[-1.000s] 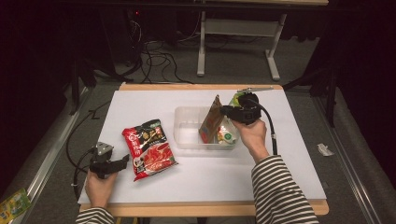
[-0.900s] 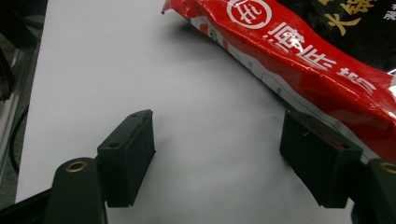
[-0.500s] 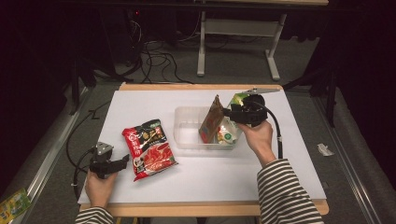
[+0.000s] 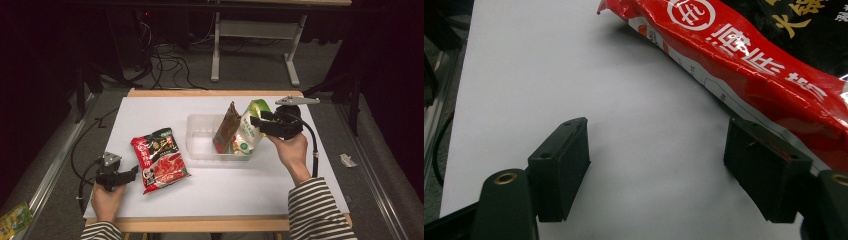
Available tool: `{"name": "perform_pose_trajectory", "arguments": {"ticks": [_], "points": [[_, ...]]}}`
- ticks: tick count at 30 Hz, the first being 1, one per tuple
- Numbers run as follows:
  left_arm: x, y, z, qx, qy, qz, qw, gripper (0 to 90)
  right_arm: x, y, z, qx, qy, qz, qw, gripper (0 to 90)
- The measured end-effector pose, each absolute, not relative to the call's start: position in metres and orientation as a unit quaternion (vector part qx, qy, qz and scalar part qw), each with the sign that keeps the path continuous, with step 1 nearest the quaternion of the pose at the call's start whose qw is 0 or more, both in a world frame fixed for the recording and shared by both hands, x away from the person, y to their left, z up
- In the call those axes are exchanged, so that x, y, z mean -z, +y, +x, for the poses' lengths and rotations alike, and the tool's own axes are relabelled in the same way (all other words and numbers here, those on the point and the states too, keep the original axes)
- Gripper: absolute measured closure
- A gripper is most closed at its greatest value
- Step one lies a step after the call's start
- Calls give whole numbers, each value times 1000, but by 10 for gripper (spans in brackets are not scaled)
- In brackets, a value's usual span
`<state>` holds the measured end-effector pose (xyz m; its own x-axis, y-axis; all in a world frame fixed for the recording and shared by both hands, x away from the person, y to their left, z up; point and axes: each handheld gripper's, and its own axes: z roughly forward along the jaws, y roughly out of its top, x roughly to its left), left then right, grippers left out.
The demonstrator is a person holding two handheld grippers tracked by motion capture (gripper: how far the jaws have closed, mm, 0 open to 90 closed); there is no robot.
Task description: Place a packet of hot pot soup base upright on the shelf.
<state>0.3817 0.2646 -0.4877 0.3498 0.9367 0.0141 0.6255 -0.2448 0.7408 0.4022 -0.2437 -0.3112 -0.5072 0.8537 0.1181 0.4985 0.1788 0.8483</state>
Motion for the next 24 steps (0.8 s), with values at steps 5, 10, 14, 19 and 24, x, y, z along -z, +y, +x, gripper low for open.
{"name": "perform_pose_trajectory", "arguments": {"ticks": [5, 10, 14, 19, 24], "points": [[487, 265, 382, -234, 520, 753, 329, 263, 316, -254, 393, -446, 744, 456, 198, 517], [487, 265, 382, -235, 520, 753, 329, 262, 321, -268, 380, -438, 745, 455, 213, 516], [487, 265, 382, -235, 520, 753, 329, 262, 328, -284, 368, -440, 736, 464, 221, 515], [487, 265, 382, -234, 520, 753, 328, 262, 338, -302, 356, -442, 725, 478, 225, 515], [487, 265, 382, -235, 521, 753, 328, 262, 351, -318, 346, -440, 716, 490, 231, 516]]}}
